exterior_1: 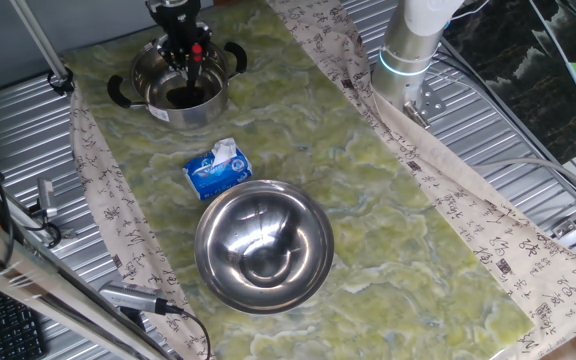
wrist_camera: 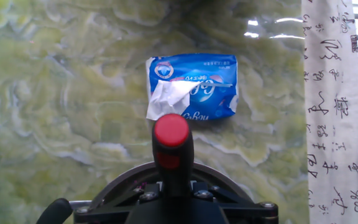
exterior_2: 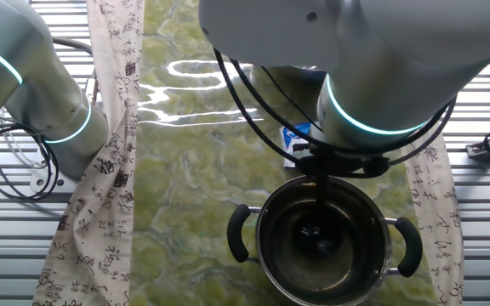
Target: Scoop water with a large spoon from one bowl to another
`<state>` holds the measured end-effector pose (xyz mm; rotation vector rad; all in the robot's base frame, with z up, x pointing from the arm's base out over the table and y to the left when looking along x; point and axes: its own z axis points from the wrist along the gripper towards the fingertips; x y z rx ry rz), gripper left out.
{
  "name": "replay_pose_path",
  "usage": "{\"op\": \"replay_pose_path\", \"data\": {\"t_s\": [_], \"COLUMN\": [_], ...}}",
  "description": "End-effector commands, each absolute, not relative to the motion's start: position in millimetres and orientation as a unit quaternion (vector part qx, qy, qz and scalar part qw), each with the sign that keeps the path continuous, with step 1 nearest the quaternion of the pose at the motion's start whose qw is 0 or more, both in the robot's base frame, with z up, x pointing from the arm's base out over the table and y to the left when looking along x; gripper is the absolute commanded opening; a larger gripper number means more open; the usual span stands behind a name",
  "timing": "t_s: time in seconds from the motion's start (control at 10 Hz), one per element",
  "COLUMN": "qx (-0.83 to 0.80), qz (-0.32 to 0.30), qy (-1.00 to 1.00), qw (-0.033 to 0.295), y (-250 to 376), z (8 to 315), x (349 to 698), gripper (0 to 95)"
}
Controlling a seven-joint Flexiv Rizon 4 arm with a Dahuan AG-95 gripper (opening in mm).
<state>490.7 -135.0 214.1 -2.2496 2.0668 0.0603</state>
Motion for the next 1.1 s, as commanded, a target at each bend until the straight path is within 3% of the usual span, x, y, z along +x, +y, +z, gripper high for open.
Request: {"op": "replay_pose_path", "data": {"t_s": [0.1, 1.1], "qx": [-0.737, -0.739], "qz": [0.016, 0.001], "qy": [0.674, 0.673], "qw": [0.042, 0.038], "y": [-136.0, -138.0], "z": [211.7, 202.3], "x": [491.2, 490.4], "gripper": [0.0, 0.0]}}
